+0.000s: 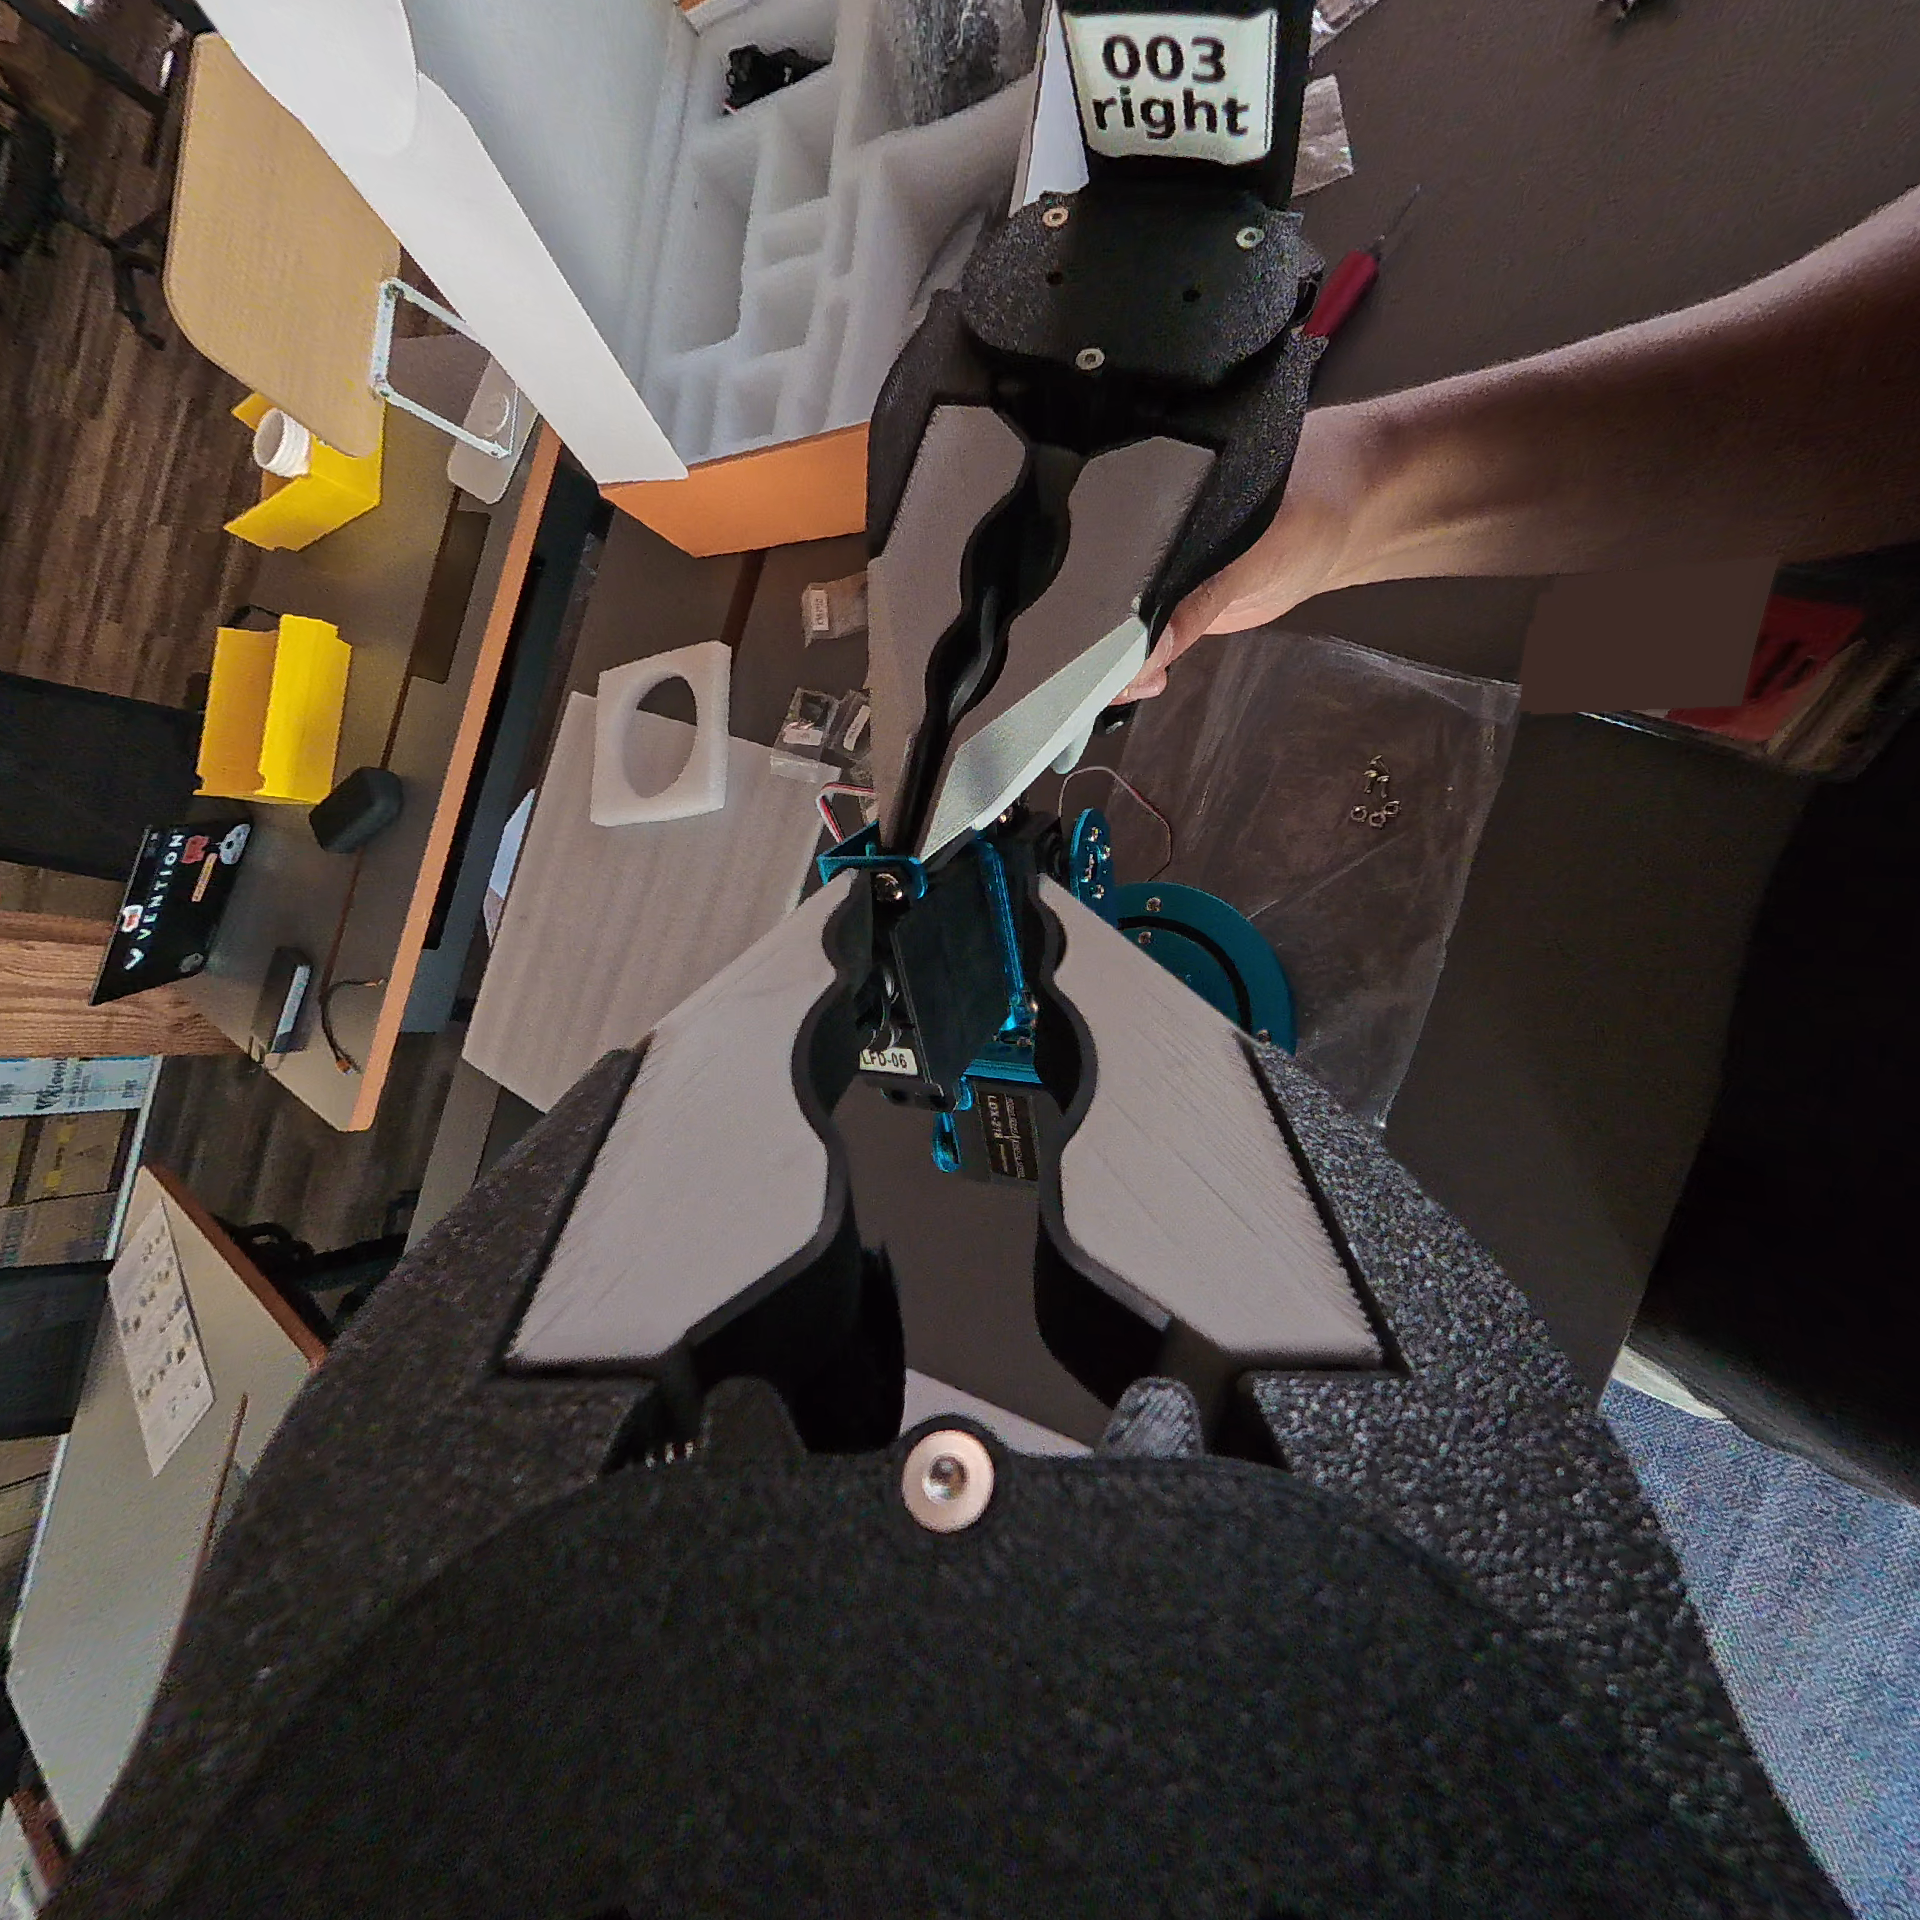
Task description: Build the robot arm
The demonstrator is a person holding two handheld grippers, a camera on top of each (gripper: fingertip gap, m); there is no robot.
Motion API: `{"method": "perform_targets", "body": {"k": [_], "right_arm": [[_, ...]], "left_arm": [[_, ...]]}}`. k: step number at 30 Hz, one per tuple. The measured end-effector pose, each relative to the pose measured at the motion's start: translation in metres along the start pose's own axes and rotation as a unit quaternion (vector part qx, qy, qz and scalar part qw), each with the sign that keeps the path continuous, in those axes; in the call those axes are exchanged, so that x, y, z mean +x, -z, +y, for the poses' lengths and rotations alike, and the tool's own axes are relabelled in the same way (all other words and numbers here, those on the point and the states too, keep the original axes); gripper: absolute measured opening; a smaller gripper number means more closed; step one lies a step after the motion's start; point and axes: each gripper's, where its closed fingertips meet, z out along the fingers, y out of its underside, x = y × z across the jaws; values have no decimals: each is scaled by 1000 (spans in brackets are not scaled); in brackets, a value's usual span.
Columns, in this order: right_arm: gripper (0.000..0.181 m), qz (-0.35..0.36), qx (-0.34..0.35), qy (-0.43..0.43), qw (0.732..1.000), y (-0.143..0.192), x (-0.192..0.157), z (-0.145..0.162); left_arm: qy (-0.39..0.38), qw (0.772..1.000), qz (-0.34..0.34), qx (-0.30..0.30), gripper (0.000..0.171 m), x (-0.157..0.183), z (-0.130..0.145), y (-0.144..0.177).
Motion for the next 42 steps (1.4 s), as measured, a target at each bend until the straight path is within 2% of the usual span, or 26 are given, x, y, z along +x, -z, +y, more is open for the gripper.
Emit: {"method": "perform_targets", "body": {"k": [7, 10, 12, 16, 19, 22, 25, 27, 31, 33, 35, 36, 38, 42], "right_arm": [[0, -17, 4, -33, 999, 2, 0, 0], [0, -2, 2, -48, 999, 3, 7, 0], [0, -25, 13, -60, 998, 3, 1, -3], [0, -14, 9, -63, 998, 3, 4, -1], [0, 6, 13, -50, 999, 17, 14, -5], [0, 42, -11, -63, 997, 49, 37, -1], [6, 43, -92, -103, 989, 85, 40, 19], [11, 37, -192, -133, 972, 110, 31, 54], [21, 23, -403, -206, 892, 166, -7, 140], [20, 25, -460, -220, 860, 186, -25, 171], [17, 25, -489, -224, 842, 196, -39, 188], [15, 25, -488, -221, 844, 193, -43, 188], [14, 25, -445, -215, 869, 172, -43, 170], [14, 17, -274, -169, 947, 101, -20, 80]], "left_arm": [[-15, 1000, -24, -5, 22, -2, -1, -2], [-20, 999, -37, -6, 15, -5, -1, -2], [-20, 999, -48, -5, 9, -9, -1, -2], [-22, 998, -54, -3, 10, -9, -1, -2], [-21, 998, -57, -1, 9, -9, -1, -2], [-29, 998, -61, -1, 10, -9, -1, -2], [-39, 997, -69, -1, 10, -9, 0, -2], [-41, 996, -73, 0, 10, -9, 0, -2], [-53, 994, -93, -5, 10, -9, 0, -2], [-62, 991, -116, -10, 10, -10, 0, -2], [-74, 987, -144, -15, 10, -9, -1, -2], [-77, 985, -155, -18, 10, -9, -1, -2], [-76, 983, -169, -18, 10, -10, -1, -2], [-55, 984, -171, -9, 10, -10, -1, -3]]}}
